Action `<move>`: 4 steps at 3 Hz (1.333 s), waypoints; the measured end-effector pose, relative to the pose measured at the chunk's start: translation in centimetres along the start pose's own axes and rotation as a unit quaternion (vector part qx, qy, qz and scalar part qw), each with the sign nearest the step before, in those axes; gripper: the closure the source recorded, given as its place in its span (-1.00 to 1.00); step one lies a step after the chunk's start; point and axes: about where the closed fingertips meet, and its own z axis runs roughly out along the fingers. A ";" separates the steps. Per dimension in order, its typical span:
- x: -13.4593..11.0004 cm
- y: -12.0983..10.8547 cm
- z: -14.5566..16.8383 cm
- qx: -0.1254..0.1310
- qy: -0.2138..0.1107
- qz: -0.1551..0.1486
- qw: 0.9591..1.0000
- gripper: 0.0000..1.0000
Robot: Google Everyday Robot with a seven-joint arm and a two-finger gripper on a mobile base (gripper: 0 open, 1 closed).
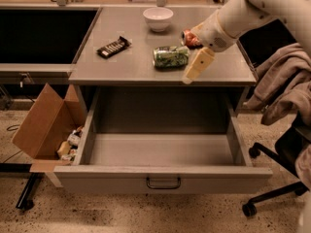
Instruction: Place green can into top drawer
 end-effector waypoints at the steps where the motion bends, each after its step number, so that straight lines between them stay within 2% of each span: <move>1: -0.7 -1.6 2.7 -0.014 -0.025 -0.004 1.000 -1.00; 2: -1.1 -2.6 4.1 -0.025 -0.036 -0.005 0.999 -1.00; 4: -0.8 -3.7 6.9 -0.053 -0.037 0.015 0.998 -1.00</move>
Offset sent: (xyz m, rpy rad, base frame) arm 0.0571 0.0275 -0.0205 0.0931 0.0220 0.0718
